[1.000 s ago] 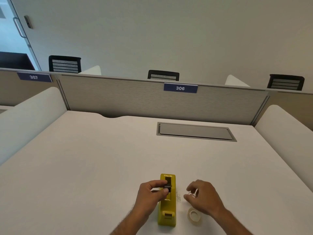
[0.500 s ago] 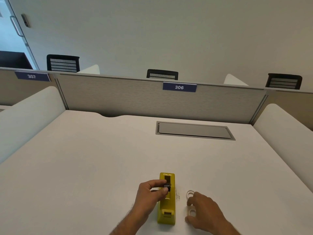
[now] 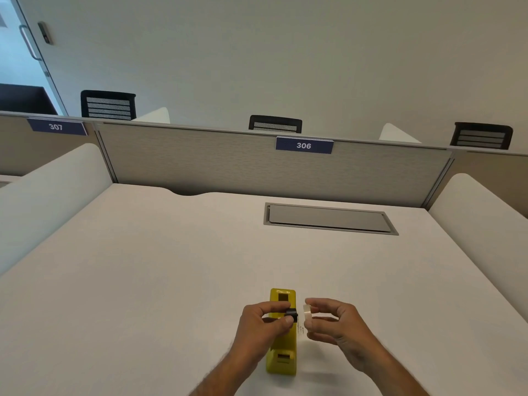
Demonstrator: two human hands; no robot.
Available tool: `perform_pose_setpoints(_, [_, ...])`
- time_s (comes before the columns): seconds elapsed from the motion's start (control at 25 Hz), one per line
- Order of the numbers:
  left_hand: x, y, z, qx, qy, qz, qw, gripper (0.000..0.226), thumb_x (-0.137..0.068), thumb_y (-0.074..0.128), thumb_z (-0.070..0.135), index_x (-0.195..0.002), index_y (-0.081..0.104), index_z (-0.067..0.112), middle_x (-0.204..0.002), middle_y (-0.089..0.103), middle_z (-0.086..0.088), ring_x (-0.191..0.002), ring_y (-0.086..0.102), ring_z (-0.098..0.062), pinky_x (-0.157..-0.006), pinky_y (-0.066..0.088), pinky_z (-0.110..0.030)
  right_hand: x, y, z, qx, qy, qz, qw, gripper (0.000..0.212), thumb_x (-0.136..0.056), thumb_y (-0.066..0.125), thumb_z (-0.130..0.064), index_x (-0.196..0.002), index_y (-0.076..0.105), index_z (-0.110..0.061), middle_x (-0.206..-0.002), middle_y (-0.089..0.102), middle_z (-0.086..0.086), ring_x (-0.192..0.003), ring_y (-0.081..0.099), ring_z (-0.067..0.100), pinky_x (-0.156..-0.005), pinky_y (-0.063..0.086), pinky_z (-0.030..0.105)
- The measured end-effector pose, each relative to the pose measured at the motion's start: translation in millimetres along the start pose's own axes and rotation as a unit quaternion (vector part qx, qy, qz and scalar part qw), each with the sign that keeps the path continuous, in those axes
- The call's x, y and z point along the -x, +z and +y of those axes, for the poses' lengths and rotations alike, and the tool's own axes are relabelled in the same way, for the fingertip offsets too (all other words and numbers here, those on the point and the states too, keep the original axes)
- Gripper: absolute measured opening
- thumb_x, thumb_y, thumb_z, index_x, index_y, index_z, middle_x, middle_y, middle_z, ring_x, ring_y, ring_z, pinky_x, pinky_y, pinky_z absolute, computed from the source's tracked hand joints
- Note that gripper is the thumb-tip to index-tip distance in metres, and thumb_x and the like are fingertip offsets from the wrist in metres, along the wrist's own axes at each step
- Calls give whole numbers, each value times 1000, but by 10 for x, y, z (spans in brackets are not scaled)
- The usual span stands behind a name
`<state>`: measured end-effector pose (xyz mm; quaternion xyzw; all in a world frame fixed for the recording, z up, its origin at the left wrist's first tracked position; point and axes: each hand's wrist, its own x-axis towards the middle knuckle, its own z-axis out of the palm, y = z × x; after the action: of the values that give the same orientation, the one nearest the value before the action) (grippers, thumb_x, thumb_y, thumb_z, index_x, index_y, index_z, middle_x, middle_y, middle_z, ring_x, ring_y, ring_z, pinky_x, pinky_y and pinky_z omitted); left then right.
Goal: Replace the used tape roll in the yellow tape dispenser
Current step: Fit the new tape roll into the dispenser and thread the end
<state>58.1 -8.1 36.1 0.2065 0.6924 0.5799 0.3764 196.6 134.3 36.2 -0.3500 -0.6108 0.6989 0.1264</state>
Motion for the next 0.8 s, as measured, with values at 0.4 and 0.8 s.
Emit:
perform_pose_setpoints(0.4, [36, 18, 35, -1, 8, -14, 1000, 29, -85, 73, 8, -111, 74, 19, -118, 71, -5, -100, 71, -25, -90, 60, -40, -25, 80, 39, -36, -39, -41, 998, 49, -63, 89, 0, -105, 75, -20, -106, 75, 8, -97, 73, 30, -72, 62, 38])
perform_pose_setpoints(0.8, [2, 5, 3, -32, 36, -3, 999, 29, -85, 74, 11, -109, 75, 26, -109, 75, 2, -93, 73, -15, -86, 61, -32, -15, 107, 27, -32, -71, -54, 996, 54, -64, 86, 10, -109, 74, -18, -108, 75, 7, -100, 72, 27, -72, 62, 35])
